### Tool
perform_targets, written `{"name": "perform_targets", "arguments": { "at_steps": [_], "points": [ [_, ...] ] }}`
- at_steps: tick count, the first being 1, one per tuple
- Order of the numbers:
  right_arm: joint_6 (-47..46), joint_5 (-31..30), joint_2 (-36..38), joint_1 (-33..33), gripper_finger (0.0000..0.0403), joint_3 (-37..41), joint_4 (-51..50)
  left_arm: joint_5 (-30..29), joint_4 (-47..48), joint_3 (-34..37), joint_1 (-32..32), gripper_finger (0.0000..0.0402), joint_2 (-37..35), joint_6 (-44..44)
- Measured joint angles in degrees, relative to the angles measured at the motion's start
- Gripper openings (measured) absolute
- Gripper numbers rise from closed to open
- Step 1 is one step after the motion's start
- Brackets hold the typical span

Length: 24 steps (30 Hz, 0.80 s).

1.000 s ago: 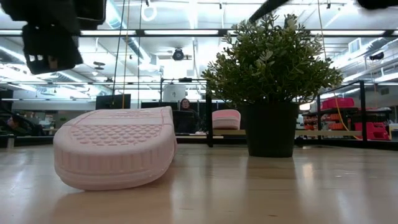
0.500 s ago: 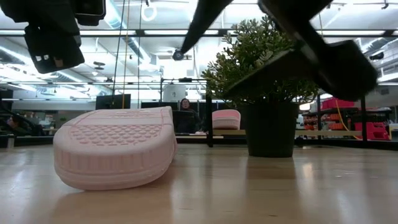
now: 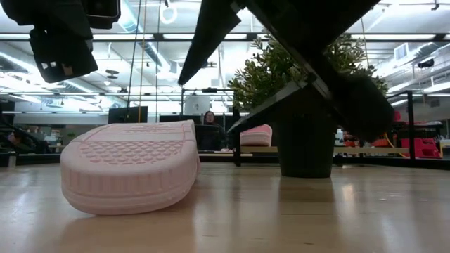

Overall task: Pick and place slides into the shelf
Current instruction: Put the pink slide on the shelf

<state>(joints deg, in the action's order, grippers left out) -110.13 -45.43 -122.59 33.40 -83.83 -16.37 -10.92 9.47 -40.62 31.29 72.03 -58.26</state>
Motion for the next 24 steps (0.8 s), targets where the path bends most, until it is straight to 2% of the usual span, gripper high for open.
{"name": "perform_targets", "arguments": {
  "at_steps": [5,11,24],
  "points": [
    [2.35,2.21,-0.75,-0.83,0.0284,-0.01,2.97,-0.02,-0.2,0.0,-0.08,0.0162,0.0,-0.02],
    [4.75,4.44,-4.21,-1.95,0.0284,0.0,11.04,-0.02,-0.59,0.0,-1.58,0.0159,0.0,-0.02],
    [5.78,7.0,-5.35,-2.33,0.0278,0.0,11.69,0.63,-1.29,0.0,-2.25,0.0158,0.0,-0.04]
  ]
}}
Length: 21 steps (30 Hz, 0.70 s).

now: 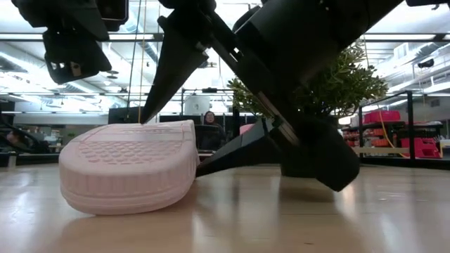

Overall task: Pick and place slides into the shelf
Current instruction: Put the pink slide on the shelf

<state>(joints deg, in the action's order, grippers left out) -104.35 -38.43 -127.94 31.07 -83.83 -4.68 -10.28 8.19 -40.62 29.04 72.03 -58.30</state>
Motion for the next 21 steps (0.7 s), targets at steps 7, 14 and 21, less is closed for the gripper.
{"name": "perform_targets", "arguments": {
  "at_steps": [7,14,21],
  "points": [
    [1.16,3.6,-1.4,-0.9,0.025,-0.13,2.74,0.0,-0.04,0.0,0.0,0.0155,0.0,0.42],
    [2.49,4.25,-2.03,-1.48,0.0183,-0.15,5.24,0.0,0.0,0.0,0.0,0.0154,0.0,0.46],
    [3.0,5.43,-1.95,-0.89,0.0078,-0.15,9.16,0.0,0.19,0.0,0.0,0.0146,0.0,0.54]
  ]
}}
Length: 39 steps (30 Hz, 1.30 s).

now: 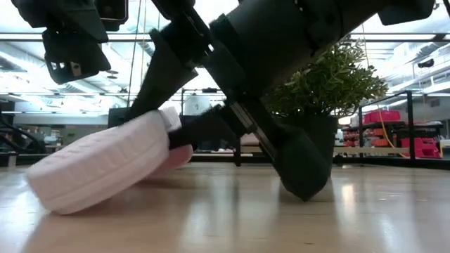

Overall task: Pick and place slides into the shelf
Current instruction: Put the pink slide on the shelf

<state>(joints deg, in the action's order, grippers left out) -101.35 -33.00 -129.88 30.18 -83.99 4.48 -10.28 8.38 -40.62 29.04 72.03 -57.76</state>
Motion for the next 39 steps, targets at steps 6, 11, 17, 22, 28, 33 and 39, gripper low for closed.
{"name": "perform_targets", "arguments": {
  "at_steps": [6,11,17,22,28,33,39],
  "points": [
    [-0.4,0.56,-0.17,1.25,0.0074,-3.32,-1.91,0.0,0.0,0.0,0.0,0.0152,0.0,0.6],
    [2.17,2.93,-0.26,1.81,0.0071,-11.89,-10.39,0.02,-0.02,0.0,0.0,0.0149,0.0,1.47],
    [5.2,3.49,-0.26,2.29,0.0069,-26.92,-34.18,-0.01,-0.12,0.0,0.0,0.0139,0.0,1.55],
    [3.82,3.79,-0.26,3.35,0.0068,-38.52,-54.23,0.04,-0.06,0.0,0.07,0.014,0.0,2.22],
    [3.64,0.24,-0.17,4.52,0.0067,-48.94,-65.67,0.04,0.08,0.0,0.09,0.0146,0.02,3.24],
    [3.57,-4.94,2.1,3.87,0.0066,-50.09,-69.44,0.03,0.02,0.0,0.07,0.0139,0.02,4.04],
    [3.59,-6.98,6.13,1.99,0.0066,-50.42,-79.3,0.04,-0.2,0.0,0.09,0.0133,0.02,4.47]
  ]
}}
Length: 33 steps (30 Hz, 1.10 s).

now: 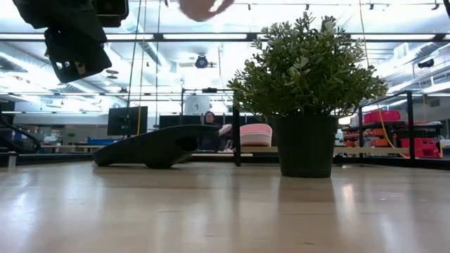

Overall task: Pick and place slides into the shelf
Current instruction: Put the pink slide on the shelf

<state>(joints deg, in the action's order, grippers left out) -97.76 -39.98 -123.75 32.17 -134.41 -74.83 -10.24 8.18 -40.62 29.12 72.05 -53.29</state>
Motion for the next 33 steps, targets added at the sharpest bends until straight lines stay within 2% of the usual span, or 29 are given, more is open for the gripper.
{"name": "perform_targets", "arguments": {
  "at_steps": [9,24,33],
  "points": [
    [0.11,-0.47,6.71,-5.14,0.0064,0.0,-15.35,-0.02,-0.03,0.0,0.68,0.0143,0.0,0.12],
    [15.15,-0.09,13.43,-16.85,0.0064,0.33,-15.21,-0.08,-1.05,0.0,1.3,0.0136,-0.51,2.85],
    [24.0,2.59,15.95,-23.78,0.0064,1.88,-15.12,-6.4,-3.24,0.02,-4.34,0.0132,-4.8,9.57]
  ]
}}
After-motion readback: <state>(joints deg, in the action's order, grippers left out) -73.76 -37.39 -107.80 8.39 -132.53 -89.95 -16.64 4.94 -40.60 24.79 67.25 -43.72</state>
